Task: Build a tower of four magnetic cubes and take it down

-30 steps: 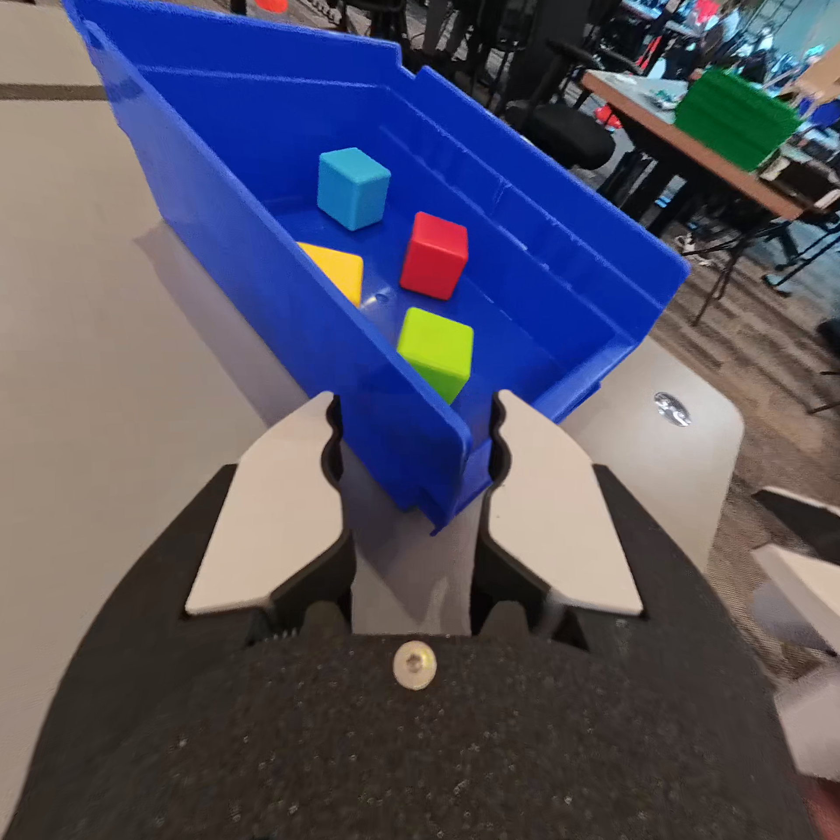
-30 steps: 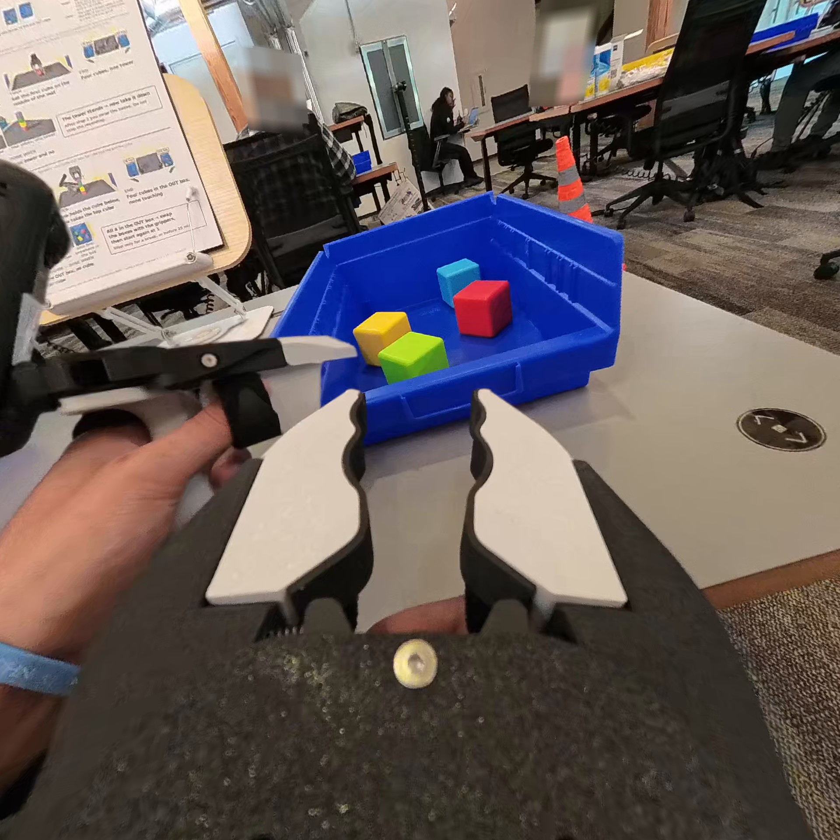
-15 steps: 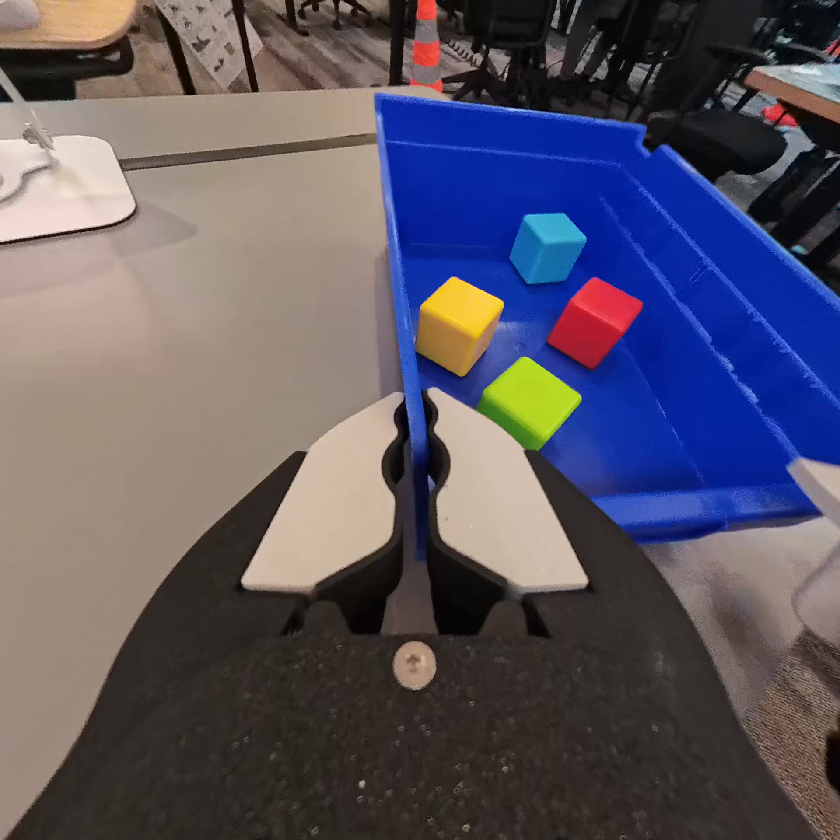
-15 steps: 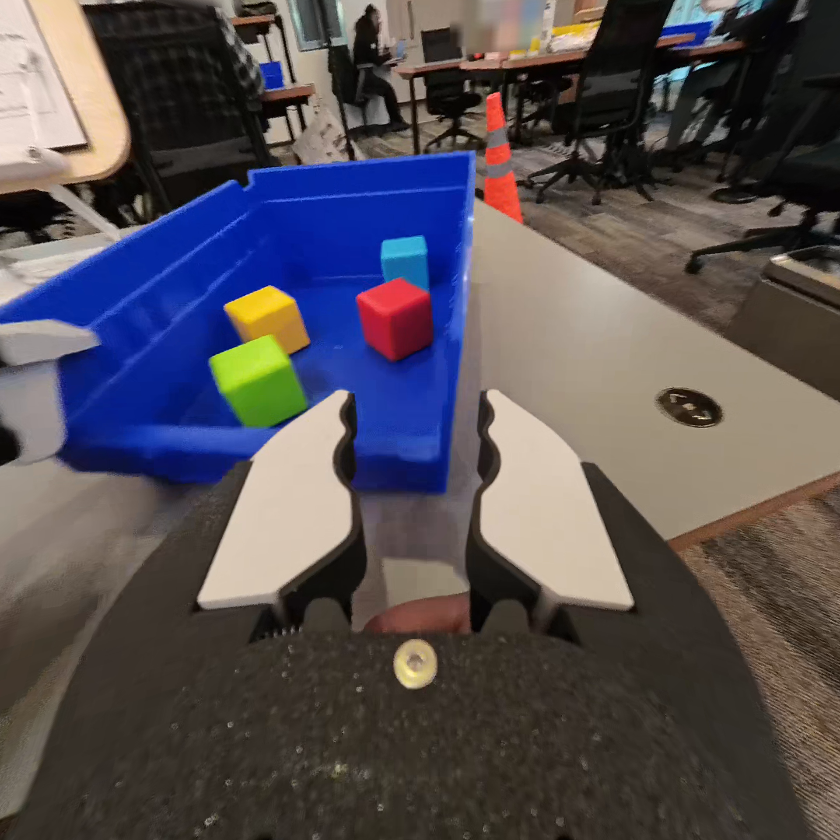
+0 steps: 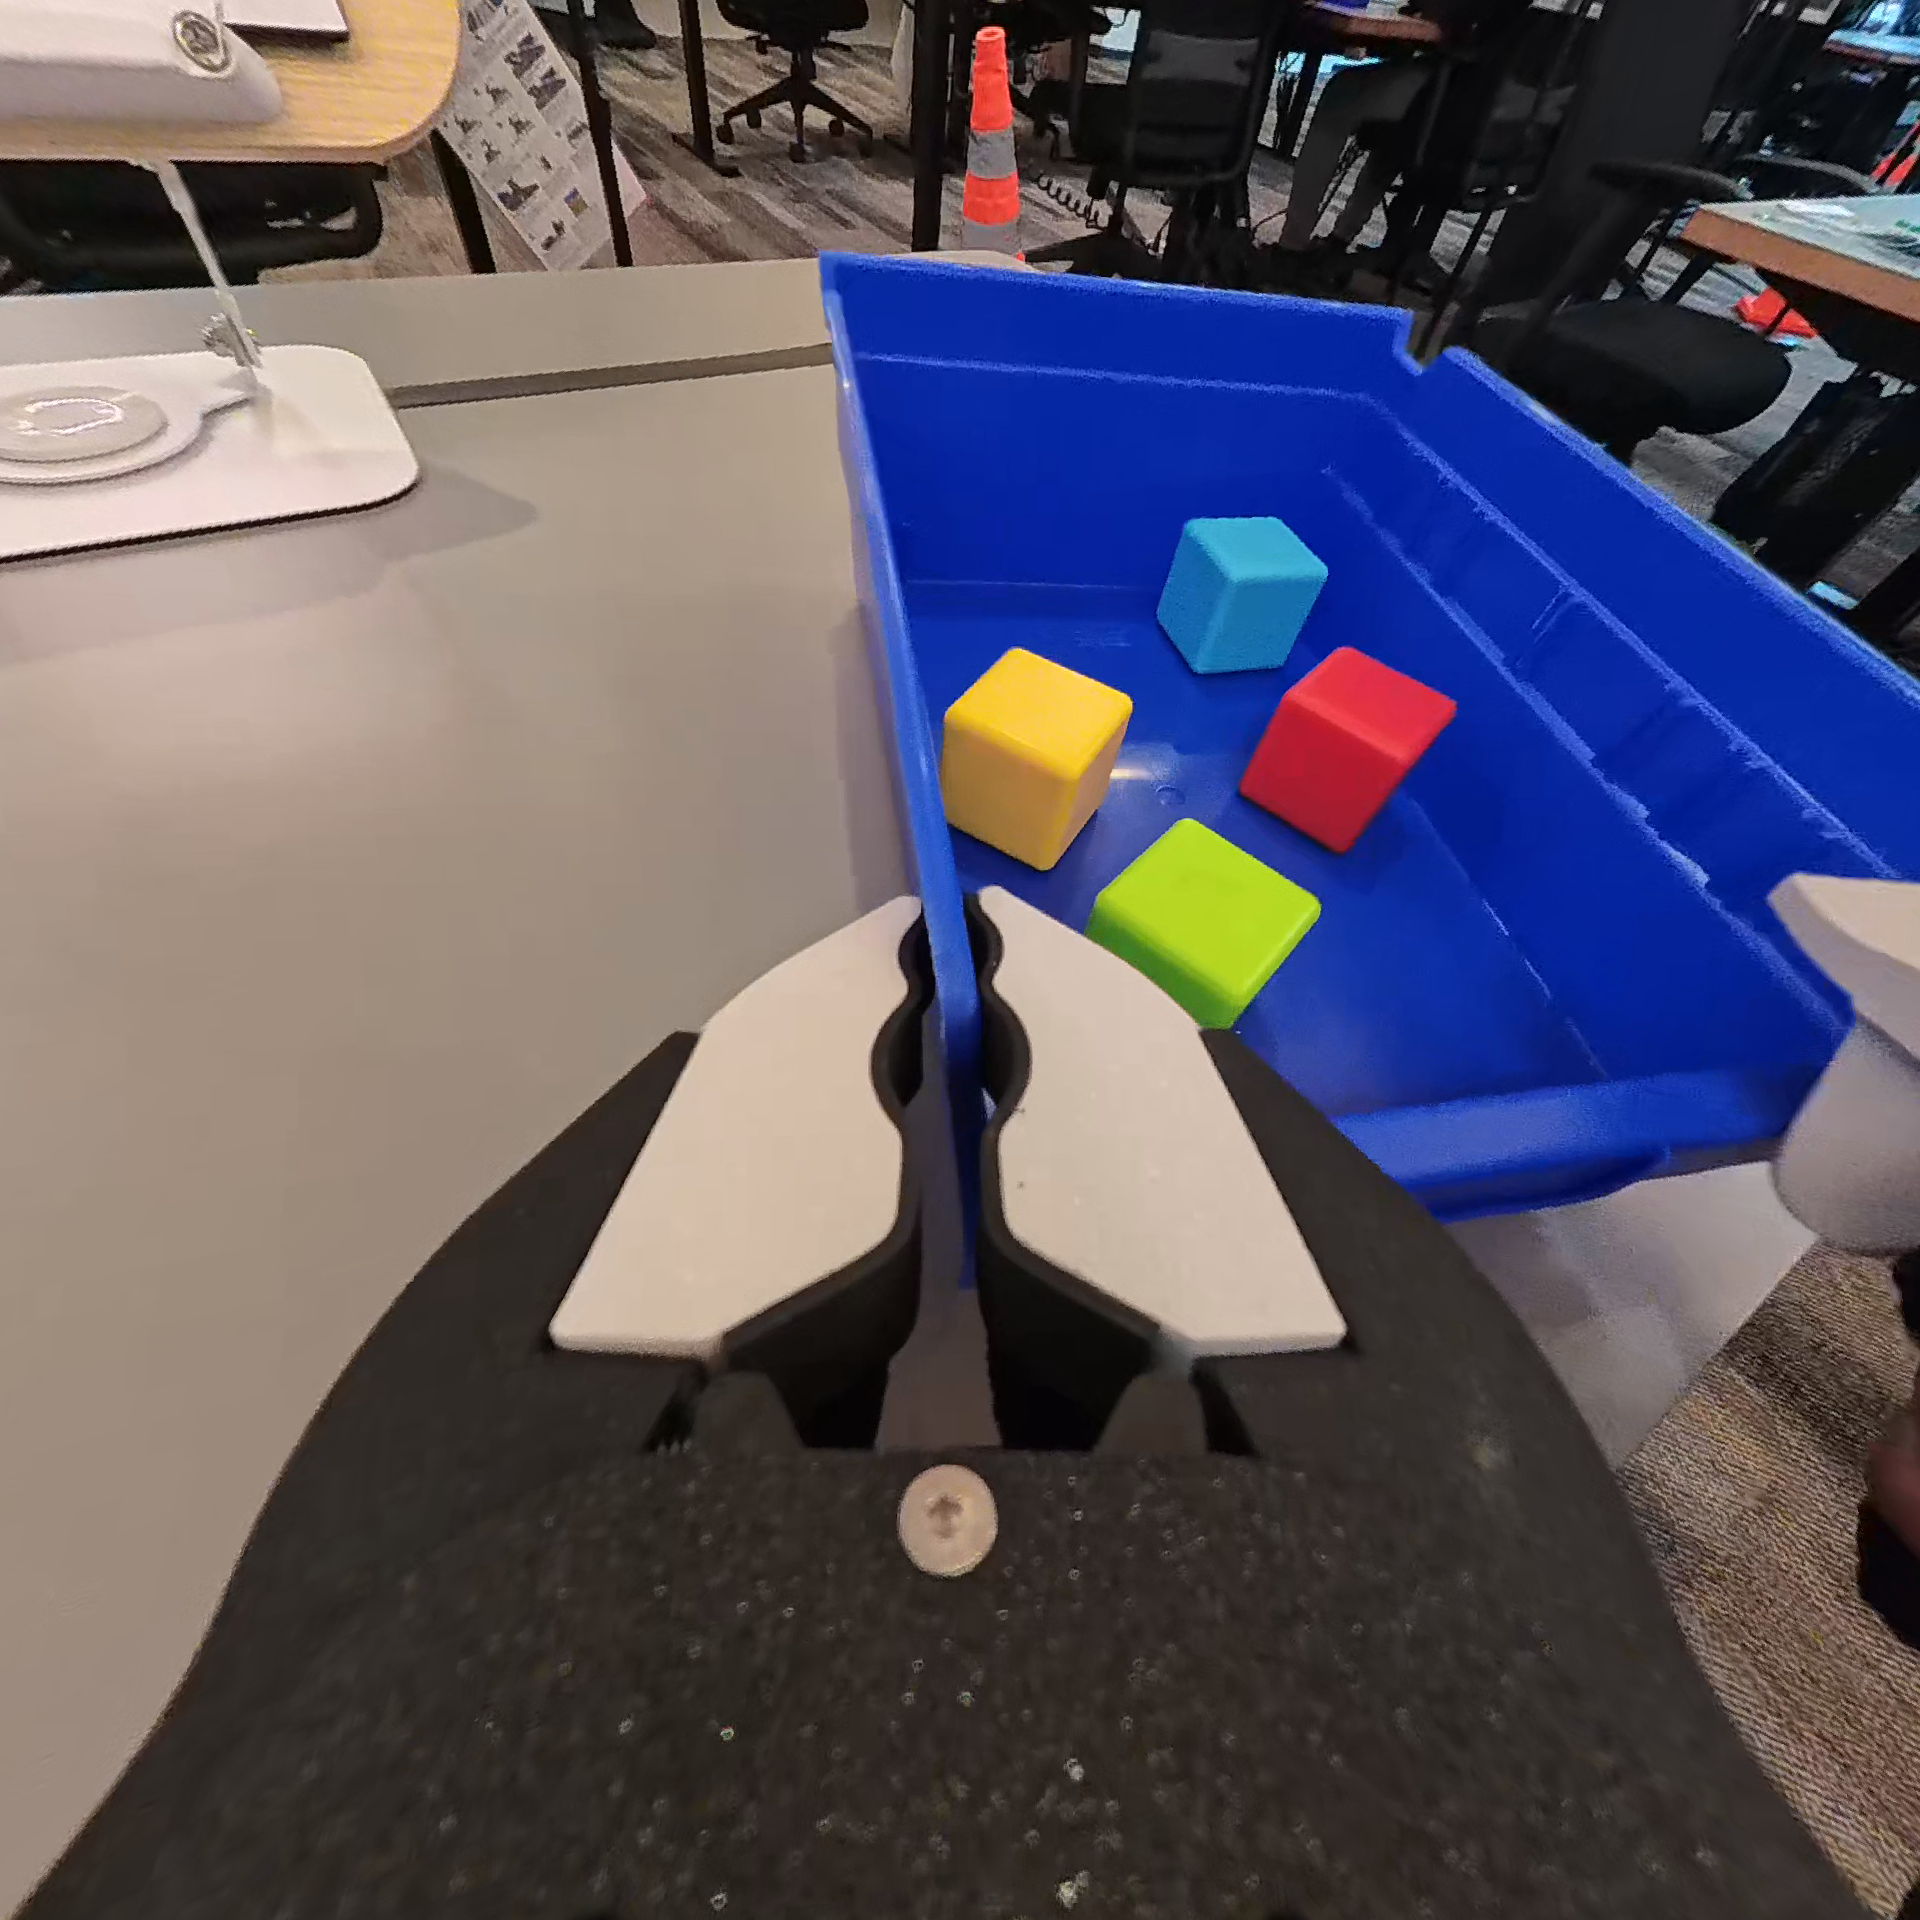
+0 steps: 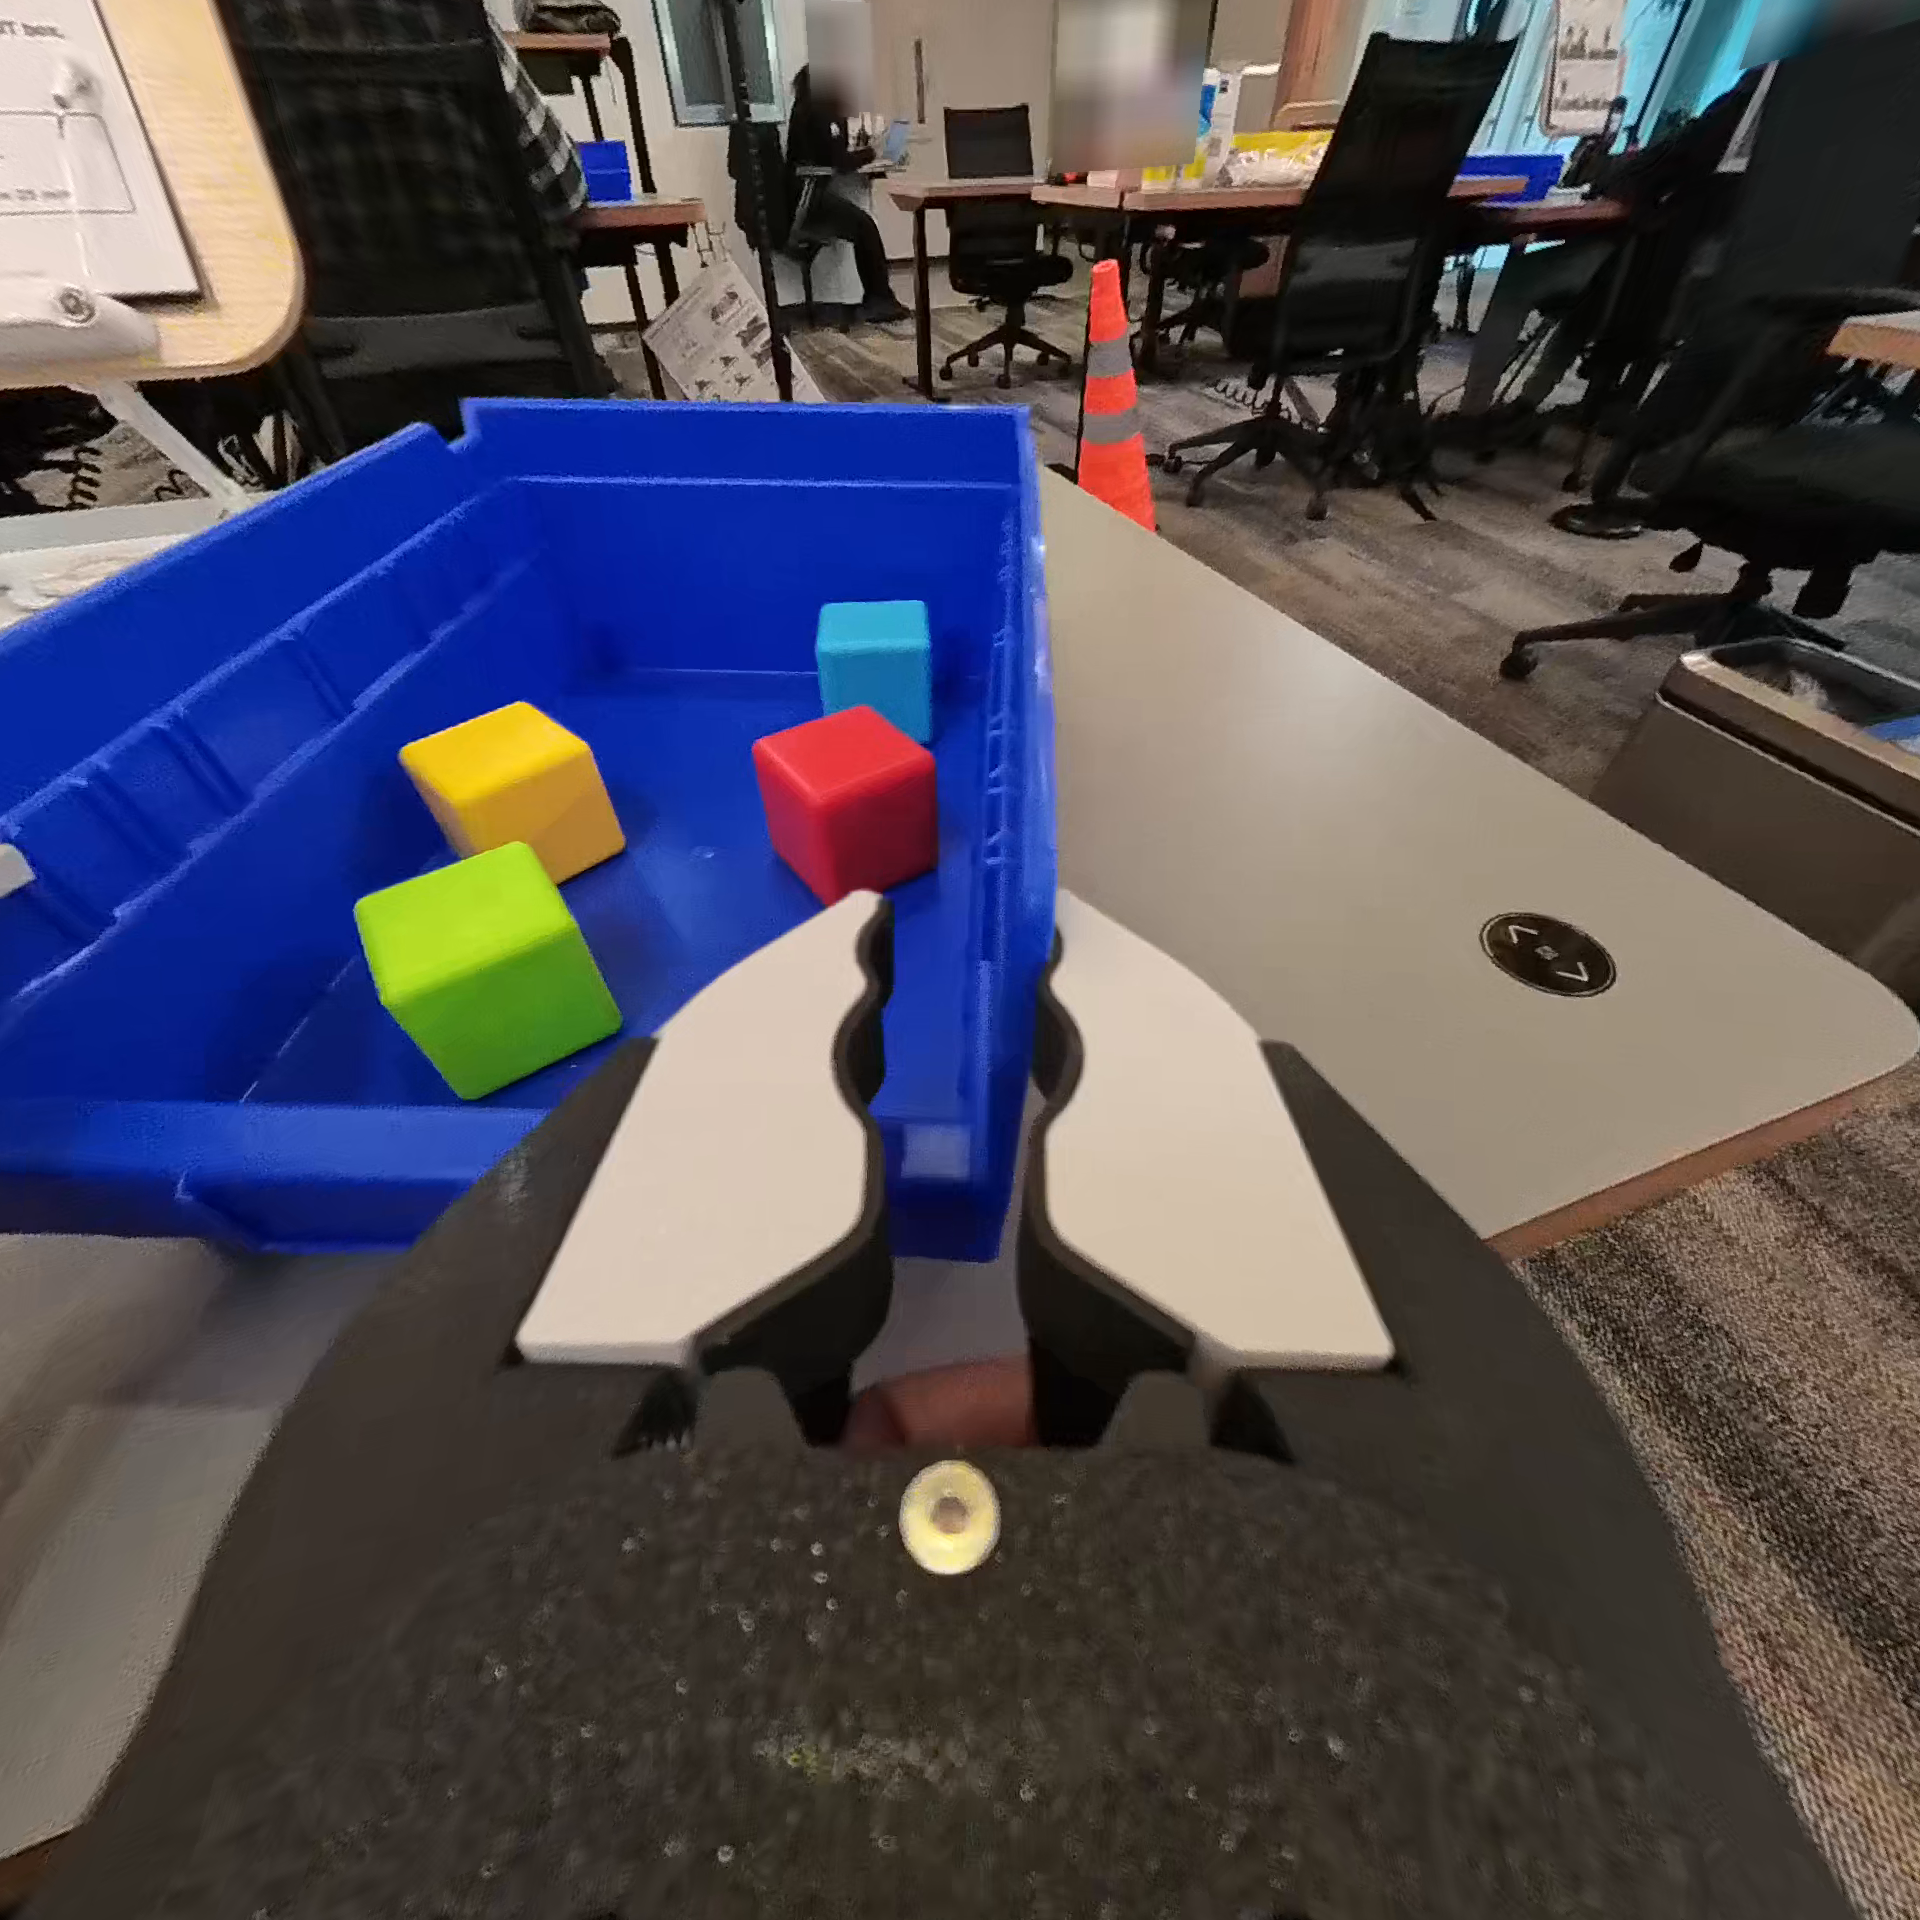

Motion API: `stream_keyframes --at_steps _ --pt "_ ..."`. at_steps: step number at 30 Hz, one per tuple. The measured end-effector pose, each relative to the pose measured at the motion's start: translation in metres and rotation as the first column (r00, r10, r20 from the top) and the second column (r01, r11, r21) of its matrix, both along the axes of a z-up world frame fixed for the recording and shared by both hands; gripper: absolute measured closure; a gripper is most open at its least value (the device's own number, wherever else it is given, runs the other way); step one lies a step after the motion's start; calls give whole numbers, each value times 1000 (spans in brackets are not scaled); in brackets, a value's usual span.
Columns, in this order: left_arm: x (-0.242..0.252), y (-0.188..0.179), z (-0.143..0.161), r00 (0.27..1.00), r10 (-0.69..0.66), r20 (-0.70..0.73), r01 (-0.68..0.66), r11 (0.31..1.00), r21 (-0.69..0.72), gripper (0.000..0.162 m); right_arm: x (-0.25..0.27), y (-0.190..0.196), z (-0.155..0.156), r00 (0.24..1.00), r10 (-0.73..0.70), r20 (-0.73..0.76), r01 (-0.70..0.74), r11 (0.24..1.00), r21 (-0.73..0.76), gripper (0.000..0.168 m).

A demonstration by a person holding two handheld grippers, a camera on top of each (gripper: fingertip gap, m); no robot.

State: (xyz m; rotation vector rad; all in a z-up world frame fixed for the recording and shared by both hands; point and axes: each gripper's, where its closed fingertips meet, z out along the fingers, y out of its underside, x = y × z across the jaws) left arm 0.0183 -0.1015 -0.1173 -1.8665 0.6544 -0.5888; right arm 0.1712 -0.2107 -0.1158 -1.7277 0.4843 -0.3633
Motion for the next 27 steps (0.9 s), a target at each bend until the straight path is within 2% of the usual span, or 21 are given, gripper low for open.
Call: stream_keyframes --at_steps 2,9,15,21,27 --pt "-7 -1 0 1000 18 -10 -18 1000 11 158 1 -1 0 998 8 -56 -7 1000 17 165" --pt "-51 -3 9 997 76 -1 -76 997 33 158 -36 10 9 989 65 -132 -54 995 82 165" --pt "-139 13 26 980 199 8 -199 977 78 159 -117 41 27 980 168 -109 -150 976 155 165" --pt "-228 29 22 936 350 -31 -348 935 65 159 -195 87 19 936 322 -143 -306 944 123 165" --pt "-271 32 12 911 410 -44 -409 912 36 159 -235 105 8 901 400 -169 -389 916 93 165"
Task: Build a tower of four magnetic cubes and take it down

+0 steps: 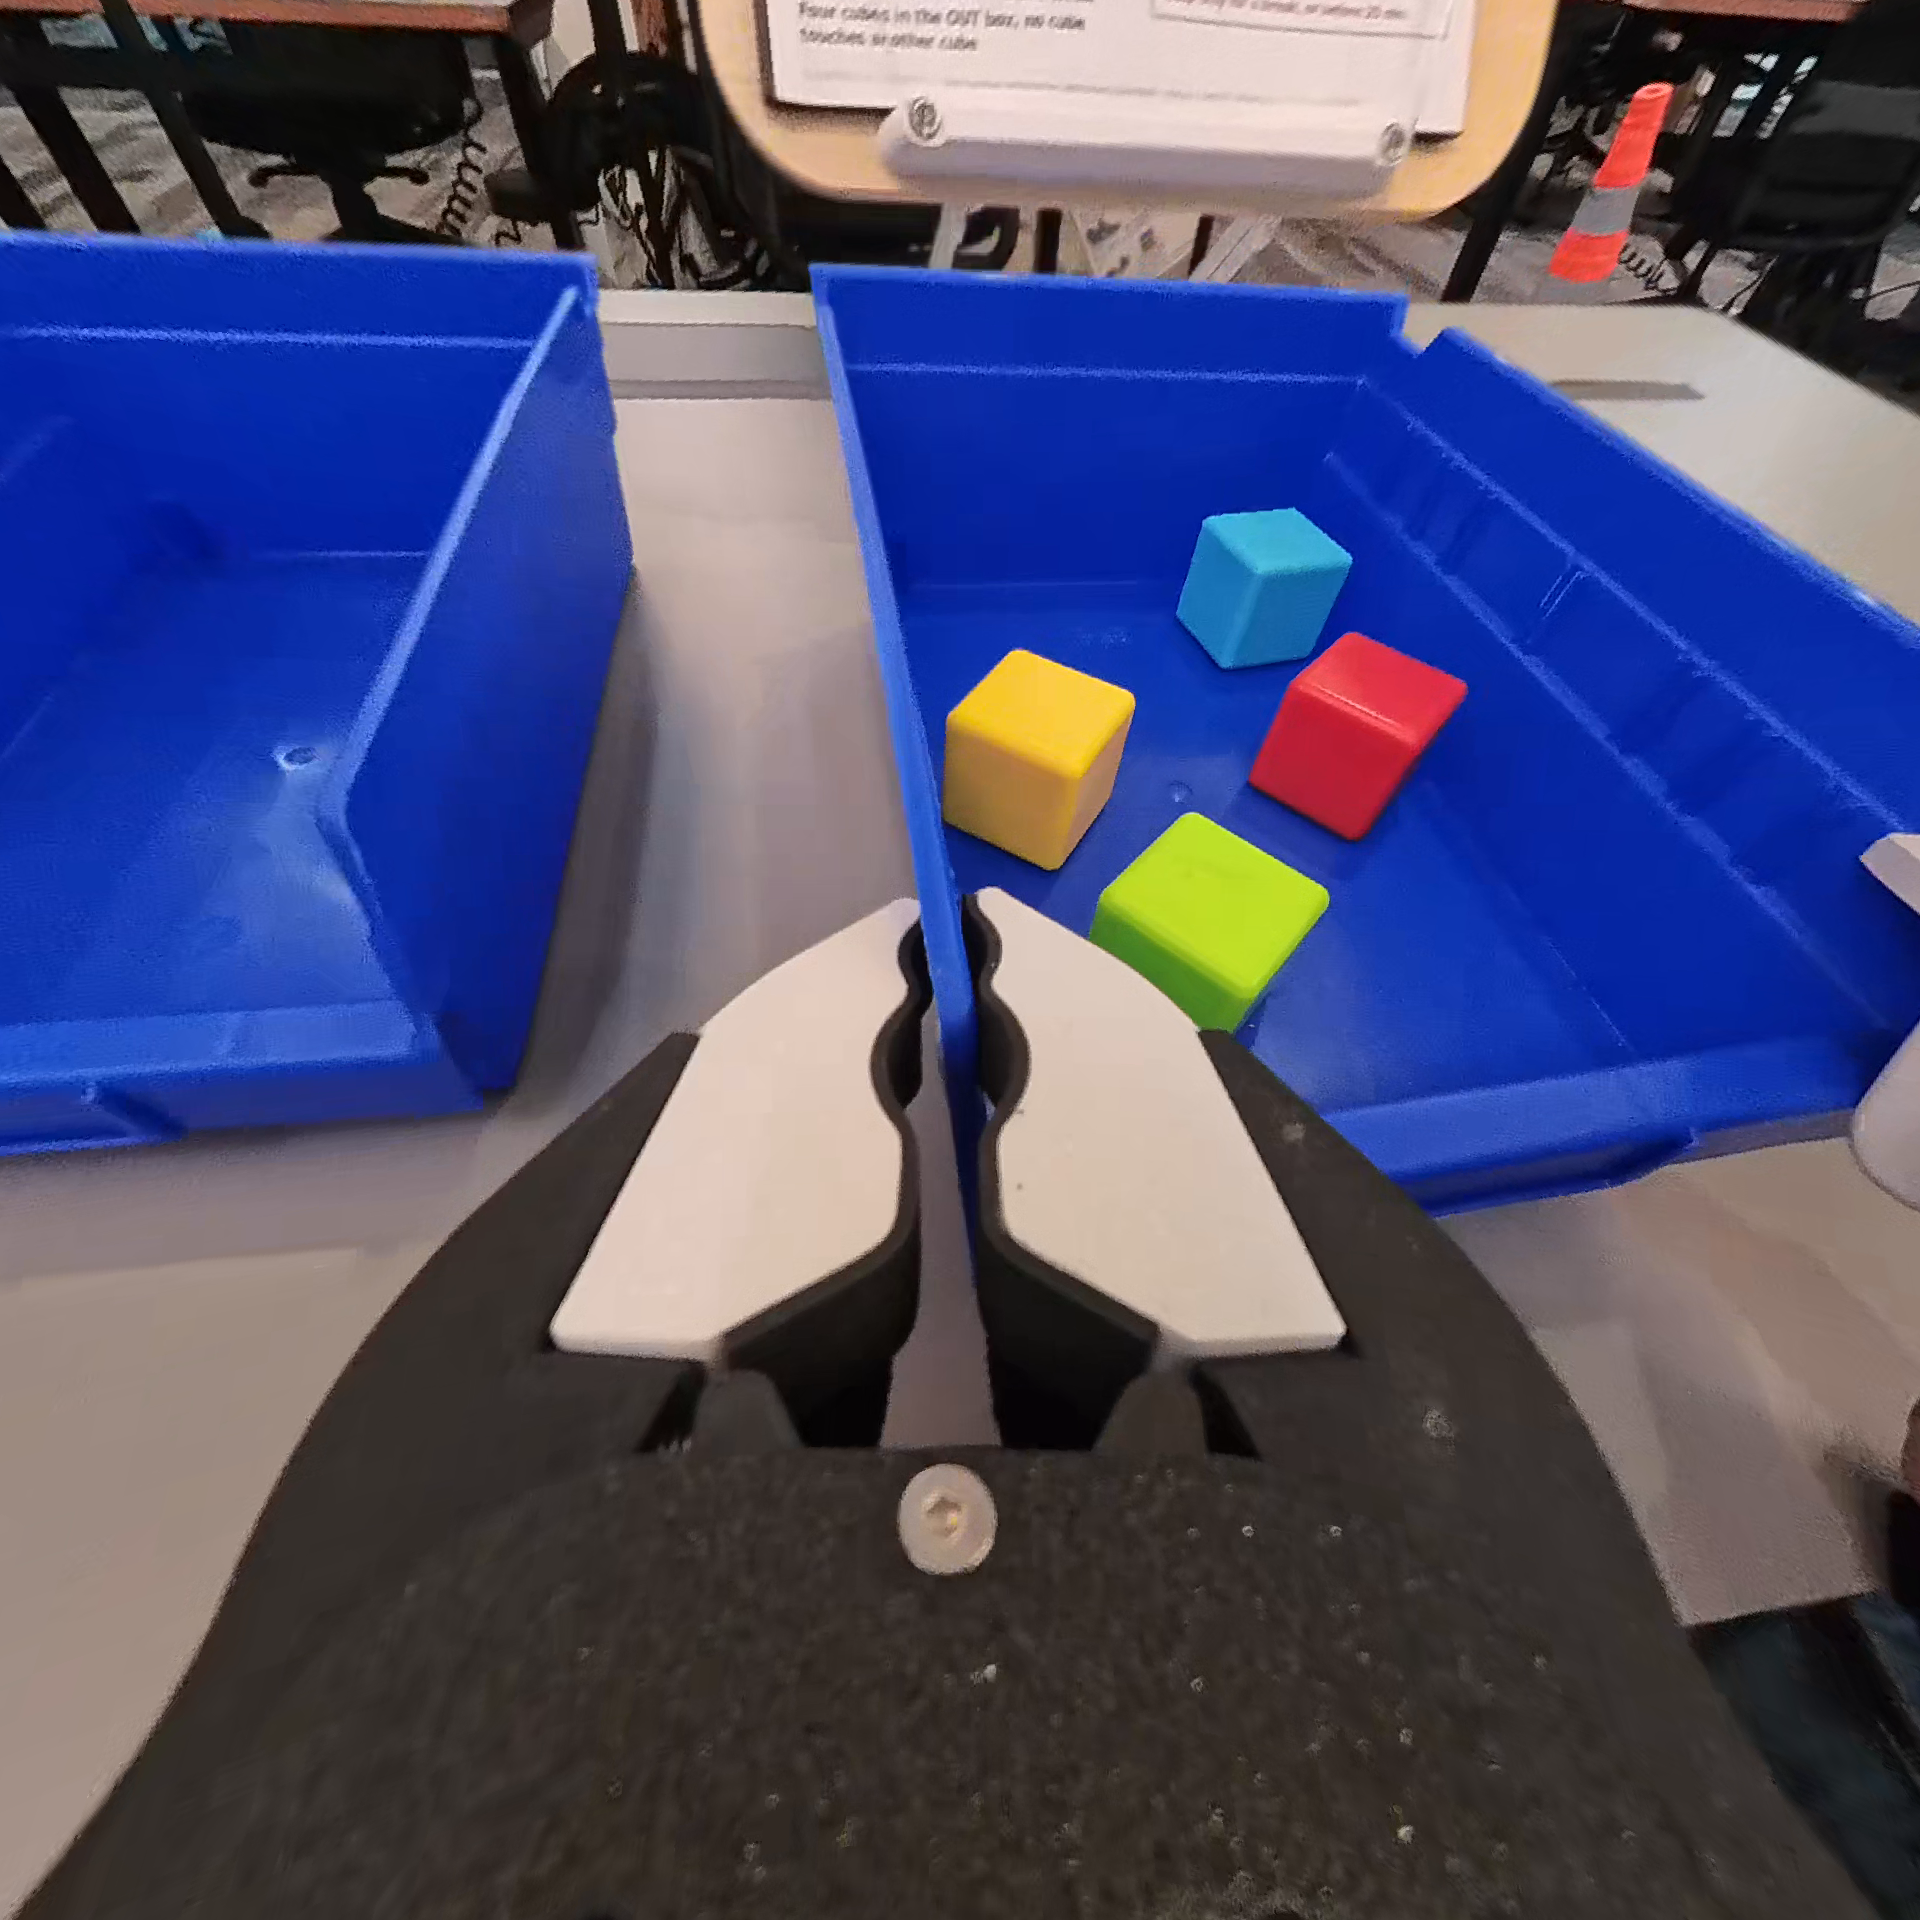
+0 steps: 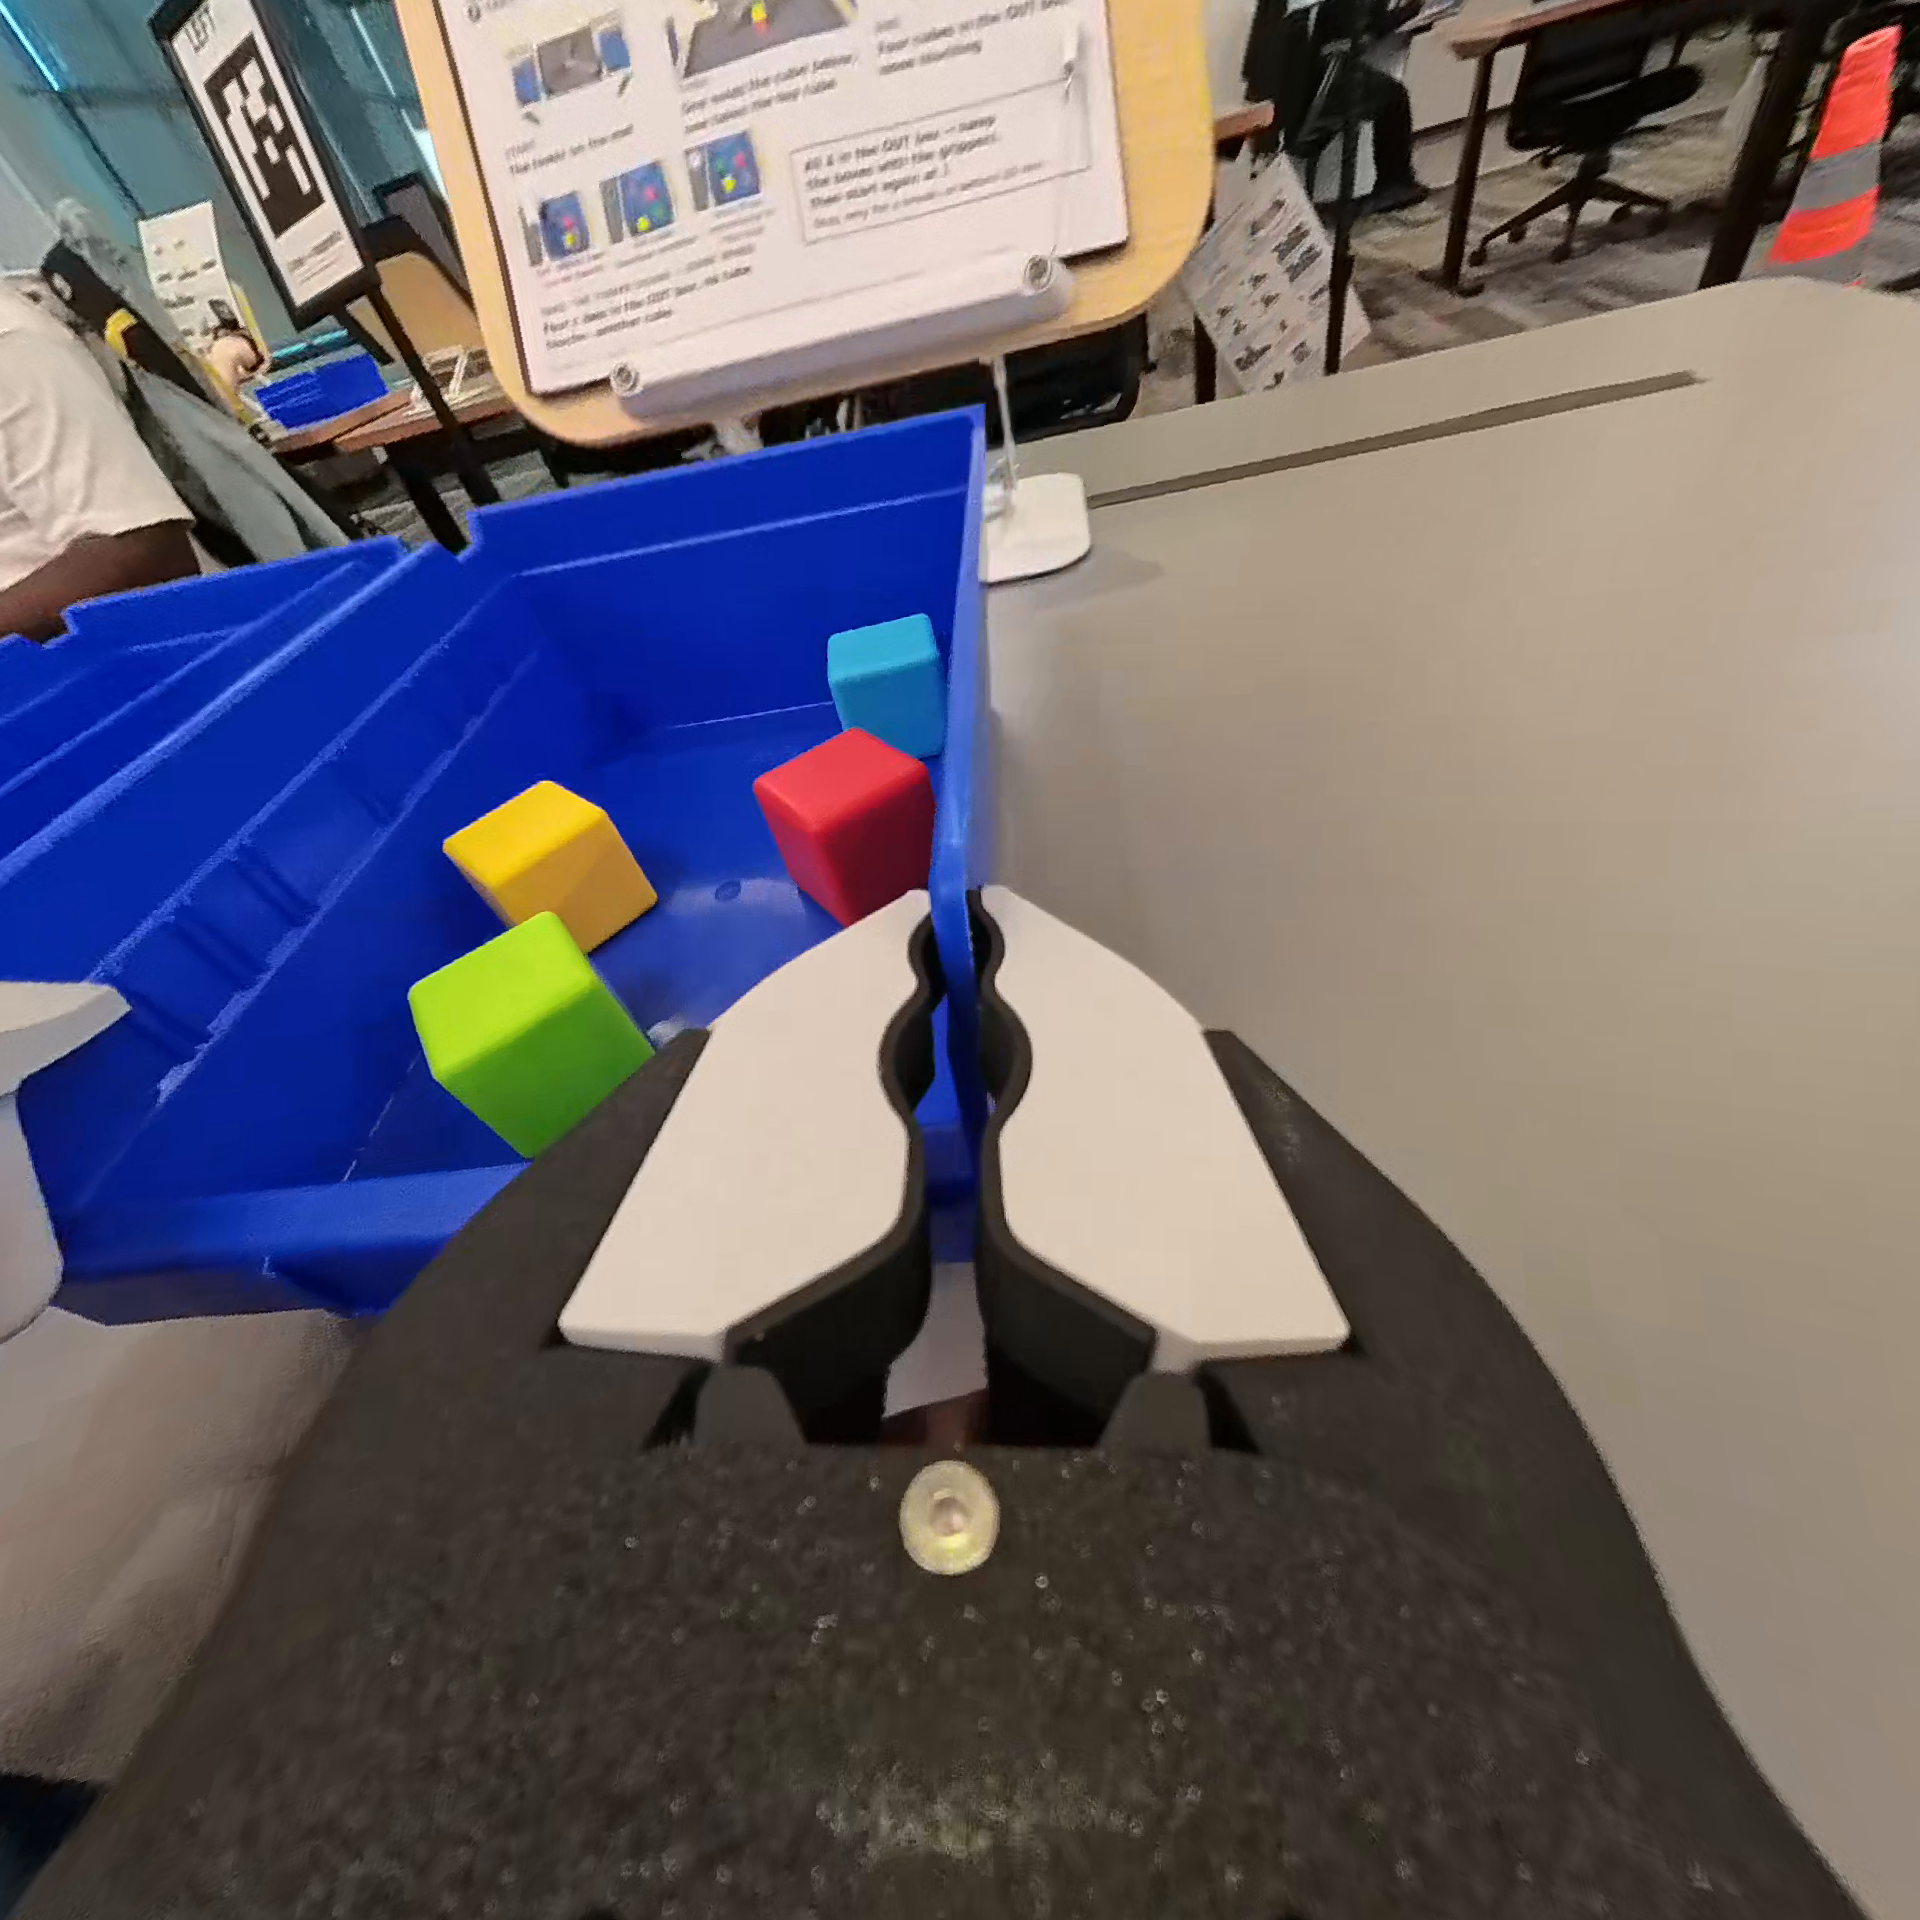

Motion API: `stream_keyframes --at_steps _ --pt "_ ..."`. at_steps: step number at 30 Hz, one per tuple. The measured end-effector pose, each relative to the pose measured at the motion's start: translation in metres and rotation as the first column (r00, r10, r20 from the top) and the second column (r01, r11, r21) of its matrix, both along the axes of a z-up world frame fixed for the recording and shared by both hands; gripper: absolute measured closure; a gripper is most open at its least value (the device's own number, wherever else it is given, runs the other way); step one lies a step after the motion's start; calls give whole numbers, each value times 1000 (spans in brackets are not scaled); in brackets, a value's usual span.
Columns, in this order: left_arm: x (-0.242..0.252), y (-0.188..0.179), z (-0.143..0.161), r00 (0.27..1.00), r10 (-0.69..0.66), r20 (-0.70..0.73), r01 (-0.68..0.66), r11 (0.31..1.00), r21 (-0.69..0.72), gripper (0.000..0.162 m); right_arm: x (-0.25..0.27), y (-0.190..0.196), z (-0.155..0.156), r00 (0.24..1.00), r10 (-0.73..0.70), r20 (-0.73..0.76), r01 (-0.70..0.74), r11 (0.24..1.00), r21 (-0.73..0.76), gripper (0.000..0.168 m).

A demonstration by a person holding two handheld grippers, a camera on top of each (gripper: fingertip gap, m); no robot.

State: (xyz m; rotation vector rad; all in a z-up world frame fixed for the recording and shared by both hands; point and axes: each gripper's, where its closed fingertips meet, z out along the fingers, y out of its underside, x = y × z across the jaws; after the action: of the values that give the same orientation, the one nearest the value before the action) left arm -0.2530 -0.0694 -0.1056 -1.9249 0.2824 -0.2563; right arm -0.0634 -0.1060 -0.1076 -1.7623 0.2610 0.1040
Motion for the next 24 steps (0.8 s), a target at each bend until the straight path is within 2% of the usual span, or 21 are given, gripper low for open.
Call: stream_keyframes --at_steps 7,9,10,11,14,17,20,21,22,24 --pt "-3 0 -11 997 -40 60 41 999 -10 152 -6 -1 -9 999 50 -6 -51 997 -57 164" --pt "1 -4 -9 988 -96 123 100 995 -26 140 -6 -6 -12 993 117 -17 -118 990 -81 157" --pt "5 -6 -8 980 -124 156 131 991 -33 127 -4 -10 -10 989 144 -21 -146 987 -72 138" --pt "7 -8 -6 974 -143 176 152 988 -40 116 -3 -17 -8 983 184 -8 -184 981 -59 128" --pt "2 -9 6 977 -159 140 158 987 20 102 10 -41 2 973 231 1 -231 973 19 129" --pt "-42 -1 42 1000 -18 10 15 976 217 99 17 -61 10 961 276 17 -277 957 91 133" --pt "-119 8 77 966 242 -90 -188 900 394 108 28 -67 10 966 246 76 -254 961 113 140" --pt "-151 11 84 940 330 -85 -264 863 430 117 28 -66 10 965 246 92 -256 960 114 140" --pt "-182 15 87 915 396 -75 -324 834 446 119 26 -64 10 960 256 111 -268 956 115 141" --pt "-241 26 81 873 485 -56 -429 816 389 113 19 -62 5 950 277 144 -292 952 95 142"
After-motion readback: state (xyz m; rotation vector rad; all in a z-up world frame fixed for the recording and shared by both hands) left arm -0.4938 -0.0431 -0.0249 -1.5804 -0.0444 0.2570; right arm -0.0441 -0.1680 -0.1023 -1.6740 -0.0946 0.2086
